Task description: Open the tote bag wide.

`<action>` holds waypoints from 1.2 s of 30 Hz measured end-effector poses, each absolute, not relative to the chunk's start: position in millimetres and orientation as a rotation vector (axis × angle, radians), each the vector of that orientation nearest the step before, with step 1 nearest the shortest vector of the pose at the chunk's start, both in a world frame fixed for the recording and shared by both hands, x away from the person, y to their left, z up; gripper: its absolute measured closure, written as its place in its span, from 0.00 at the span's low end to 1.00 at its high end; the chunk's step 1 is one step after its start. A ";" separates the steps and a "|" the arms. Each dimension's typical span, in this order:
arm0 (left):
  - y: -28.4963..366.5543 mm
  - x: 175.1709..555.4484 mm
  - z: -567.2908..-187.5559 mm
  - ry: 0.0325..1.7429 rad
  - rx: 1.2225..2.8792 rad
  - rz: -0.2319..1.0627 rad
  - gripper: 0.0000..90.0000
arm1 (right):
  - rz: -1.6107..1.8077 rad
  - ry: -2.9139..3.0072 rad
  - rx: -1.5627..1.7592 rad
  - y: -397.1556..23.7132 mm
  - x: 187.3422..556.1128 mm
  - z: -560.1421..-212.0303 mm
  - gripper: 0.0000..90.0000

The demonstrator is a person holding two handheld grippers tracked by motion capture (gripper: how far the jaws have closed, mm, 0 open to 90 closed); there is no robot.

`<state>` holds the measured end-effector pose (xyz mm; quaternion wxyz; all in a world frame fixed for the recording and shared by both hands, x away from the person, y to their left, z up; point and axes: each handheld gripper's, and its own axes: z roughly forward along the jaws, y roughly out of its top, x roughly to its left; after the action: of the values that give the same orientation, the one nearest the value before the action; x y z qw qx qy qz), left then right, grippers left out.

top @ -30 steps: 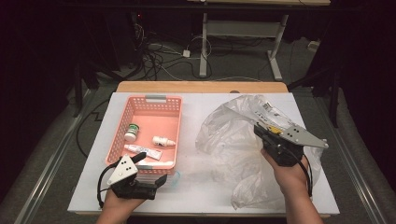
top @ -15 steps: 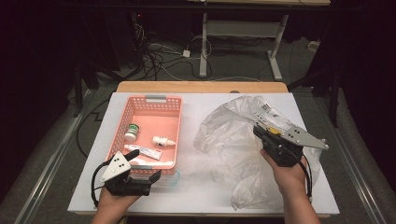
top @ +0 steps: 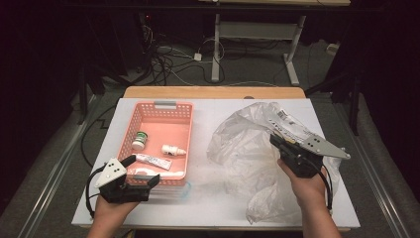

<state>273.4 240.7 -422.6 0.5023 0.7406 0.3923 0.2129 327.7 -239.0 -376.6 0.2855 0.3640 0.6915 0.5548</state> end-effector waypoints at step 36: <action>279.3 285.9 -425.3 1.069 1.755 0.513 0.02 | 1.499 1.853 0.958 -241.2 328.5 -376.8 1.00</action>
<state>285.9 279.3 -425.3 0.4899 0.7225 0.4399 0.2110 328.5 -241.2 -376.8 0.2823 0.3578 0.6921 0.5597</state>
